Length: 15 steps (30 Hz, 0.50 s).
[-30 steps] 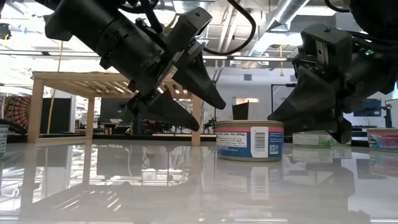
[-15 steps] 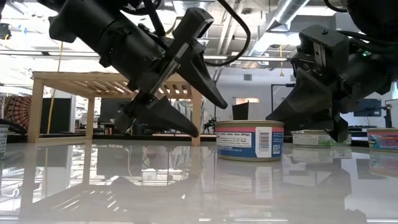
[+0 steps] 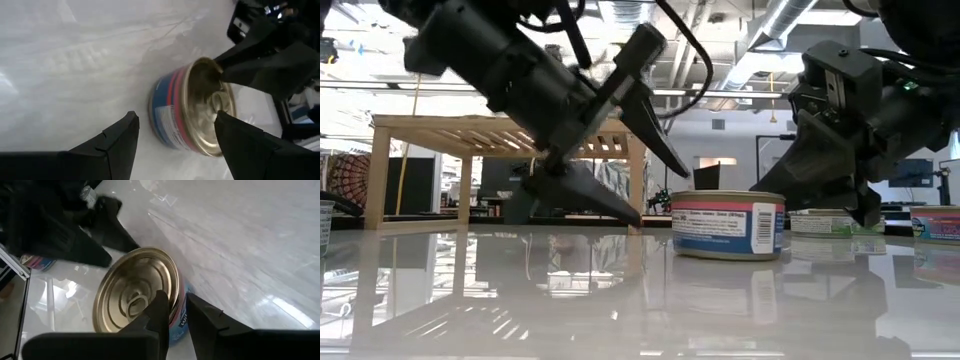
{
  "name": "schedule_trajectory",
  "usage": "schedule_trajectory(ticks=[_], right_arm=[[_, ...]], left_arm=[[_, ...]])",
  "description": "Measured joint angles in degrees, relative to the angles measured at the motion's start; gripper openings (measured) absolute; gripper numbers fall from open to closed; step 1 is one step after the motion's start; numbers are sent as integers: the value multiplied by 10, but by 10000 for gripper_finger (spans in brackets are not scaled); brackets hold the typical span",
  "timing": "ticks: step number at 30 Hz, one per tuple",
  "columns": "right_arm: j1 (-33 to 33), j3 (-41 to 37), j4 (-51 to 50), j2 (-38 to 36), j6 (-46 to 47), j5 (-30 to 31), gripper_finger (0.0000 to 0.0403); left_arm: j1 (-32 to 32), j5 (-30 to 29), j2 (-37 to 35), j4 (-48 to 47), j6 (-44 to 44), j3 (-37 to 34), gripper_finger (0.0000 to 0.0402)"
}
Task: Stack canned seafood by type on shelf
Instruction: Stack the blue tuna can on top of the blue tuna can on the shelf
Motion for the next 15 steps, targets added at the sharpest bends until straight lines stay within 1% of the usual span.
schedule_trajectory(ticks=[4, 9, 15], right_arm=[[1, 0, -5, 0, -1, 0, 90], [1, -1, -10, 0, -2, 0, 90], [1, -1, -23, 0, -1, -2, 85]], left_arm=[[-2, 6, 41, 61, -8, 7, 249], [0, 6, 45, 77, -8, 7, 249], [8, 53, 45, 83, -16, 7, 249]])
